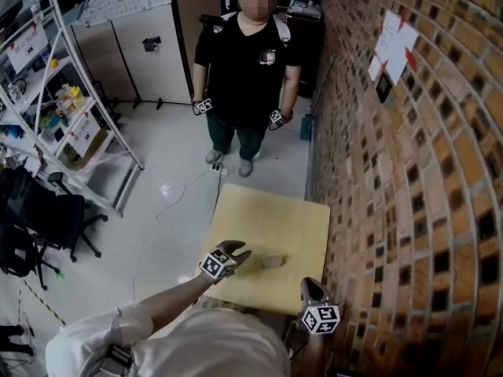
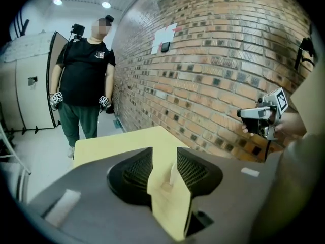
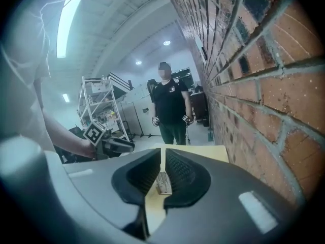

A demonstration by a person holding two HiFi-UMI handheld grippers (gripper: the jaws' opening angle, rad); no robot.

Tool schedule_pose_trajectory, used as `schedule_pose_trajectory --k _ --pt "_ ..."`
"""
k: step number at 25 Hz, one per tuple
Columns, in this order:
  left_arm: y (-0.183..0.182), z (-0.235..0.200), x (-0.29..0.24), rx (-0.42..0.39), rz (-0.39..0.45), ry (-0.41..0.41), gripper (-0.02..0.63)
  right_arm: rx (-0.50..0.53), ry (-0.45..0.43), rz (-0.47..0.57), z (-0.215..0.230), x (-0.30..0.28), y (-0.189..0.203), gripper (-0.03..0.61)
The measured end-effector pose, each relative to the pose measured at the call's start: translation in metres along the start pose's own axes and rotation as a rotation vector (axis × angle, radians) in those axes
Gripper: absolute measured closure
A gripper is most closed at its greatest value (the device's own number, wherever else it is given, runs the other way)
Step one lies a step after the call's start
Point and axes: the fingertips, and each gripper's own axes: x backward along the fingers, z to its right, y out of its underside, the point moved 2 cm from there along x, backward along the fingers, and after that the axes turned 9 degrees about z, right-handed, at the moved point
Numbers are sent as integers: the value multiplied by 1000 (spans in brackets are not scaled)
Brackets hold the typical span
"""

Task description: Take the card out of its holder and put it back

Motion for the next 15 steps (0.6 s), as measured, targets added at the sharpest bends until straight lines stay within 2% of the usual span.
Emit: schedule_pose_trajectory --k 11,15 --pt "-59 2 36 36 151 -58 474 49 2 92 -8 -1 -42 558" --pt "-70 -1 49 74 193 -78 486 77 6 150 -11 -2 -60 551"
